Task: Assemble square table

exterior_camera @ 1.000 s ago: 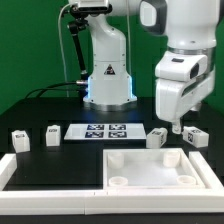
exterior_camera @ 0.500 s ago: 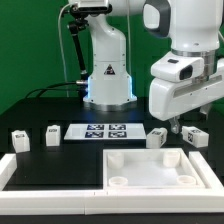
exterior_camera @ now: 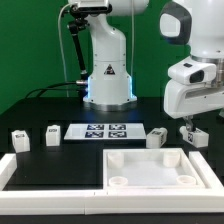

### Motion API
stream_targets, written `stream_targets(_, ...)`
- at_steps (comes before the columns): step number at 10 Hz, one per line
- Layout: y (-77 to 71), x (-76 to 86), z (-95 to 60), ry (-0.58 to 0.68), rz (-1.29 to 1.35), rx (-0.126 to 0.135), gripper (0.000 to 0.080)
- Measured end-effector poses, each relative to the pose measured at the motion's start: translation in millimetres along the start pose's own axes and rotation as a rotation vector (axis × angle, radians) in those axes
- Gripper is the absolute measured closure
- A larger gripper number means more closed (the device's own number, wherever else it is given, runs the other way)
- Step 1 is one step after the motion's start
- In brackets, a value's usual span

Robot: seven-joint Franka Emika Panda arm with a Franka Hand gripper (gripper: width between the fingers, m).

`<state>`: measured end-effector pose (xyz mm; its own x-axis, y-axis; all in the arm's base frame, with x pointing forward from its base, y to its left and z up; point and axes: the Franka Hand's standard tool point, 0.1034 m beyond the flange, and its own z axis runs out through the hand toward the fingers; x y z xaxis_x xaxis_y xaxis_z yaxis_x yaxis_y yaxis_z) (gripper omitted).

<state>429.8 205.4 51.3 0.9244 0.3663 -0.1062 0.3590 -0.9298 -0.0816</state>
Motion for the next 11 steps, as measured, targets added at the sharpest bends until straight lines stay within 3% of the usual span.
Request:
stream_targets(1, 0.1, -4.3, 1.6, -0.030, -0.002, -0.003, 0.0151)
stream_targets(2, 0.7, -13.2, 2.2, -0.166, -0.005, -0.016, 0.0151)
stream_targets(3, -7.8, -7.2, 7.8, -0.198, -0.039, -0.026, 0.0151)
stream_targets(4, -12.1, -16.4, 13.1, -0.280, -0.073, -0.041, 0.0151)
stream_targets(6, -0.7, -19.5, 19.3, -0.388, -0.062, -0.017, 0.0151)
stream_targets(7, -0.7, -16.1, 19.9, -0.426, -0.060, -0.017, 0.0151)
stream_targets(11, -5.0, -28.1, 23.4, -0.717, -0.072, -0.014, 0.0151)
